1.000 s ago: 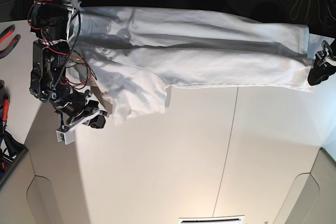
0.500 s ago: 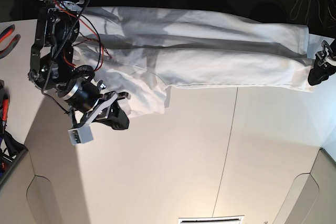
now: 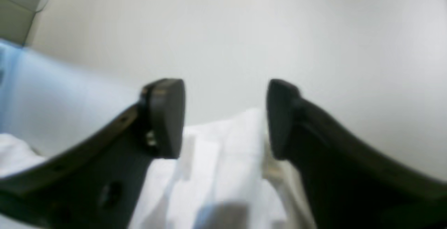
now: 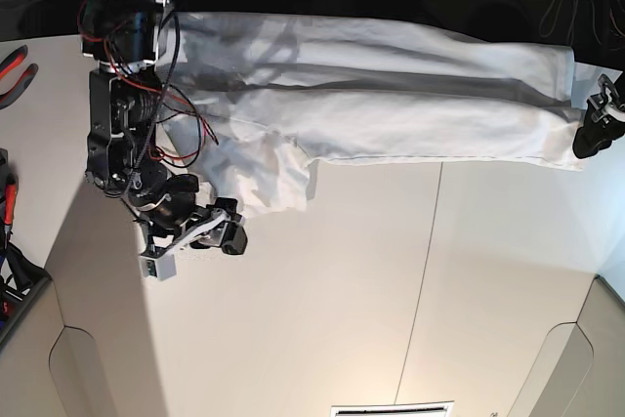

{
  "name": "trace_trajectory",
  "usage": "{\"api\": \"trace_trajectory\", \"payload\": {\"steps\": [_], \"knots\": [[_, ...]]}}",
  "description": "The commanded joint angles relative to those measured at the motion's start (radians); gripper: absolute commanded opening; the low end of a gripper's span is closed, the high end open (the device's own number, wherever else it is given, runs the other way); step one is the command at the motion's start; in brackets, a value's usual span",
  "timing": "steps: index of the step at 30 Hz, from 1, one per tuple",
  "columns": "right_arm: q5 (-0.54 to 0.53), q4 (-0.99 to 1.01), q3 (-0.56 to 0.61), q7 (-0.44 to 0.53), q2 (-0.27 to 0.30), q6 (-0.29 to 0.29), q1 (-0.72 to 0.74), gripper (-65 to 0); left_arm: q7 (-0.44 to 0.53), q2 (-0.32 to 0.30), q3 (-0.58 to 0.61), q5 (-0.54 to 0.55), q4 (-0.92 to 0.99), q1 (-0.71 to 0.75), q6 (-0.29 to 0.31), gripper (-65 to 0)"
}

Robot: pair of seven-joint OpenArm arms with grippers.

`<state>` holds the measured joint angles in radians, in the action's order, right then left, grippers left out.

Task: Layout the t-shirt on the table in an organized manner, then fold the t-shirt properly
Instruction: 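Grasp the loose sleeve with the right gripper and fold it inward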

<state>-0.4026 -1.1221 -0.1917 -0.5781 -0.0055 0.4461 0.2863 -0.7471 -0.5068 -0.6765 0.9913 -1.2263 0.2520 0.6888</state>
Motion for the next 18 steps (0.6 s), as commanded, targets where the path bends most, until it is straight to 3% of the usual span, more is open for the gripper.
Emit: {"api": "trace_trajectory", "payload": {"steps": [1, 2, 7, 12, 18], "knots": [[-0.034, 0.012, 0.0, -0.017, 0.003, 0.033, 0.037, -52.9, 0.018, -0.022, -0.008, 0.023, -0.017, -0.005, 0.009, -33.2], [-0.061, 0.027, 0.0, -0.052, 0.002, 0.047, 0.044, -65.0, 0.018, -0.022, -0.008, 0.023, -0.017, -0.005, 0.009, -33.2], [-0.161, -0.095, -0.003, -0.159, -0.021, 0.052, 0.005, -65.0, 0.017, -0.023, -0.008, 0.023, -0.017, -0.005, 0.009, -33.2], [-0.224, -0.402, 0.007, -0.288, -0.101, 0.069, -0.128, -65.0, 0.017, -0.022, -0.008, 0.023, -0.017, -0.005, 0.009, -33.2], [-0.242, -0.681, 0.154, -0.303, -0.108, 0.075, -0.35, -65.0, 0.017, -0.022, -0.008, 0.023, -0.017, -0.005, 0.009, -33.2]]}}
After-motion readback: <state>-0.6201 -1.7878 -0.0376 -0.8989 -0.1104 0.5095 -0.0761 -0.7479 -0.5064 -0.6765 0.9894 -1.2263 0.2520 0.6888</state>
